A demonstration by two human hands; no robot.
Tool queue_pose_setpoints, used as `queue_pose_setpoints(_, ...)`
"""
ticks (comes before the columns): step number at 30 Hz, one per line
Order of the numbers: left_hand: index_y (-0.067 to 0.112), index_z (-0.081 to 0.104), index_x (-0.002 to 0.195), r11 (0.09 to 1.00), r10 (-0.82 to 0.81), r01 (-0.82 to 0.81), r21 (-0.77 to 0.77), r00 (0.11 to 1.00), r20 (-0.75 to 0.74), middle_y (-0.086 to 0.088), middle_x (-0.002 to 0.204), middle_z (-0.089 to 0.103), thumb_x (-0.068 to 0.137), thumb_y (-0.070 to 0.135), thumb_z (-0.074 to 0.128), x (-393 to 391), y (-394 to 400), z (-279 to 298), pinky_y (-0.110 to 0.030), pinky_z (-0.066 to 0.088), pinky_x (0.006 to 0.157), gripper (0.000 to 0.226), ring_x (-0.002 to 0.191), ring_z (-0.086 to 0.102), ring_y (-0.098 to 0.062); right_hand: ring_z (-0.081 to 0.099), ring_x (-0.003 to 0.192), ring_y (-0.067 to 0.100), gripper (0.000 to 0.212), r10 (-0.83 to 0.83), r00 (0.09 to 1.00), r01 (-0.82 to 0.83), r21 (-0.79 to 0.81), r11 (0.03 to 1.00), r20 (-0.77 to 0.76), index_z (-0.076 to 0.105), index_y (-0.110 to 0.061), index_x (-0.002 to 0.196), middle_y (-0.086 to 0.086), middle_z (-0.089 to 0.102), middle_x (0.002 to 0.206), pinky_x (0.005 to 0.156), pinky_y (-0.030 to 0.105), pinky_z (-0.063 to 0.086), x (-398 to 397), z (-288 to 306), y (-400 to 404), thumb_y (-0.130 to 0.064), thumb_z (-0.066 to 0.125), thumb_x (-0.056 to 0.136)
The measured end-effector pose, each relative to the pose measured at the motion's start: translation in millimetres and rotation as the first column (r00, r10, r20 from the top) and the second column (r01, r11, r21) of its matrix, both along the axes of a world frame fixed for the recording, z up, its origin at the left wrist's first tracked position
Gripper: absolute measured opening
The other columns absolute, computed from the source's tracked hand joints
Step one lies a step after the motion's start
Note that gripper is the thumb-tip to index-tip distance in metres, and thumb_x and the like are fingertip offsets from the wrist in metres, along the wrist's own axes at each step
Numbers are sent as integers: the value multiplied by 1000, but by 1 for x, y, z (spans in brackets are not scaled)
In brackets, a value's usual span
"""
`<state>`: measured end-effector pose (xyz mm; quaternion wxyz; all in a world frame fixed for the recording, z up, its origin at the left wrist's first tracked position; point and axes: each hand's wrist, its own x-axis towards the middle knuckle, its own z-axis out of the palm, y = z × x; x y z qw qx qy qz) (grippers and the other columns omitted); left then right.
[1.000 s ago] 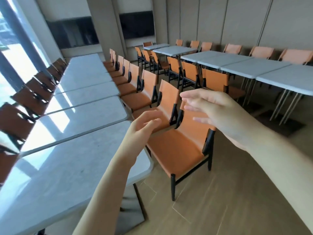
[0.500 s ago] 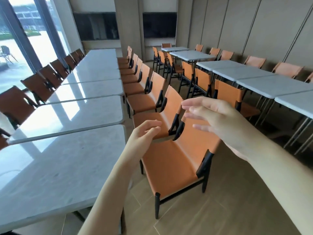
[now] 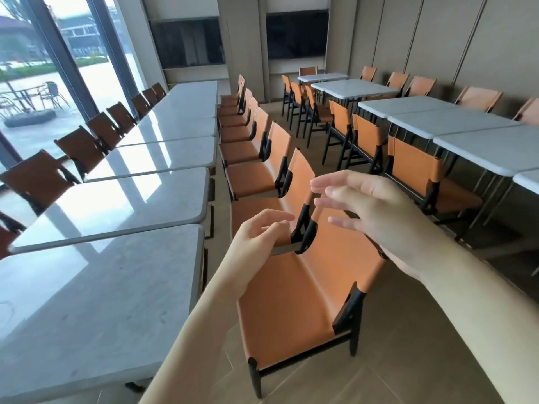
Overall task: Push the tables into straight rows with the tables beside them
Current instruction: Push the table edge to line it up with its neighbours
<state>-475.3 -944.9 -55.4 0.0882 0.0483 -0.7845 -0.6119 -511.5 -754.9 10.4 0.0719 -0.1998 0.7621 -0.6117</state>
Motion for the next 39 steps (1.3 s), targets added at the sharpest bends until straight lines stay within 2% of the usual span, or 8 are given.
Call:
queue_pose_setpoints(2,32,74,106,1000,29,-29,-1,1000,-5,17,107,73,102,24,56,-16,20,0,-26,49,96,20,97,65,10,67,112,5,24,34,999,-34,-2,999,2,76,-33,105,-11,74,113,102,43,54,-20,-4,17,-23,54,103)
queue_pose_setpoints(6,34,74,105,994,111,-111,-5,992,-55,18,112,72,101,25,58,-54,74,2,-38,48,107,19,107,64,-1,67,112,3,24,78,997,-78,0,997,-9,76,-33,105,-11,74,113,101,42,55,-64,-6,68,-24,54,103)
queue_pose_setpoints(10,36,74,105,967,249,-240,85,959,-136,22,111,71,100,24,61,-94,141,5,-44,45,111,19,109,63,4,65,116,5,26,116,992,-116,11,993,-45,75,-34,106,-13,72,118,103,41,53,-110,0,134,-21,53,103)
queue_pose_setpoints(20,28,74,108,901,423,-384,200,879,-219,23,104,73,98,17,60,-174,265,28,-43,48,108,20,105,66,1,65,115,0,27,204,979,-205,-17,979,-23,74,-37,108,-19,70,119,103,38,53,-213,9,251,-22,52,102)
queue_pose_setpoints(26,25,73,110,890,453,-415,189,856,-250,12,111,73,93,25,63,-228,294,27,-44,50,106,20,111,66,-13,58,122,-4,32,220,975,-220,-54,974,-16,66,-44,123,-23,64,127,109,39,49,-276,-1,274,-24,56,101)
queue_pose_setpoints(32,24,73,109,882,460,-408,236,854,-243,20,105,74,99,16,59,-311,304,23,-36,51,102,18,108,68,-6,56,124,-4,33,245,969,-245,-28,969,-28,66,-44,126,-19,62,132,108,37,49,-361,-4,287,-25,57,100)
queue_pose_setpoints(36,35,71,106,881,471,-456,122,830,-298,28,112,67,99,19,61,-377,296,12,-8,47,84,20,108,63,9,58,119,-6,32,285,957,-284,36,958,-52,66,-44,125,-20,63,131,106,35,51,-432,2,275,-25,56,101)
queue_pose_setpoints(39,39,70,105,859,504,-505,87,804,-314,27,120,63,98,20,62,-429,284,16,-4,43,79,21,112,61,10,57,119,-7,31,331,941,-326,73,943,-72,67,-44,124,-21,63,130,107,36,50,-492,18,253,-25,55,102)
